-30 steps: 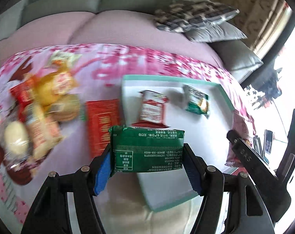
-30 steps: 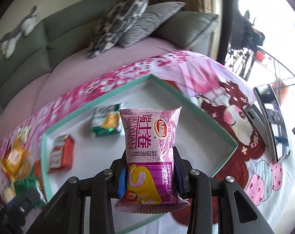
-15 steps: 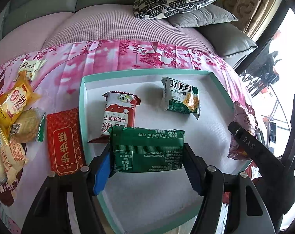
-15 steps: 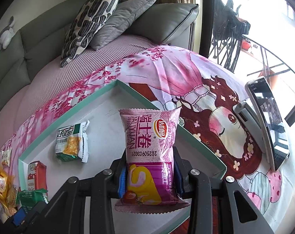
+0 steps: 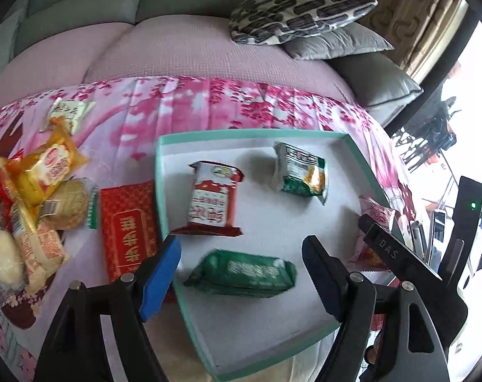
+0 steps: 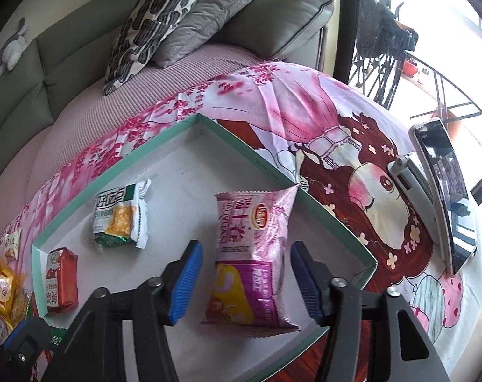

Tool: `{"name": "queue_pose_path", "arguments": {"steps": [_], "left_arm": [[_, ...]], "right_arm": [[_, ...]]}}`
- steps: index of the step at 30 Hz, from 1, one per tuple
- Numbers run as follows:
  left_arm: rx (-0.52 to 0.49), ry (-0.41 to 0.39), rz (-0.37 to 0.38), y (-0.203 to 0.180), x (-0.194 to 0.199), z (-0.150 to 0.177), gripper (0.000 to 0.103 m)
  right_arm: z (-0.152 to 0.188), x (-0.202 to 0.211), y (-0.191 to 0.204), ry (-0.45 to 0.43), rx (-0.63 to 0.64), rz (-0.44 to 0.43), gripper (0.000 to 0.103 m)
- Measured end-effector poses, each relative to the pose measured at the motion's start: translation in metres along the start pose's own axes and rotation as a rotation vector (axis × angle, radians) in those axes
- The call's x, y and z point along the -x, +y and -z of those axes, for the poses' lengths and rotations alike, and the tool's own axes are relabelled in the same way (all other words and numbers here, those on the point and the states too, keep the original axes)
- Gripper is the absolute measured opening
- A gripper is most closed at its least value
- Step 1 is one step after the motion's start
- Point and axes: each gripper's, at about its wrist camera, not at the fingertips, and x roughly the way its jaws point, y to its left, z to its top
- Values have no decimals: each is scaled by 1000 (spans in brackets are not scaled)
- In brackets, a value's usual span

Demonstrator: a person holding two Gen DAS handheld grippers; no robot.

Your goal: Organize snacks

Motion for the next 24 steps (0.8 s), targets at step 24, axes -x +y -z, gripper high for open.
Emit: {"name": "queue_pose_path", "arguments": {"steps": [24], "left_arm": [[273, -55, -393, 125, 64, 9, 83]], "right_arm": [[13, 32, 37, -63, 110, -135, 103]]}}
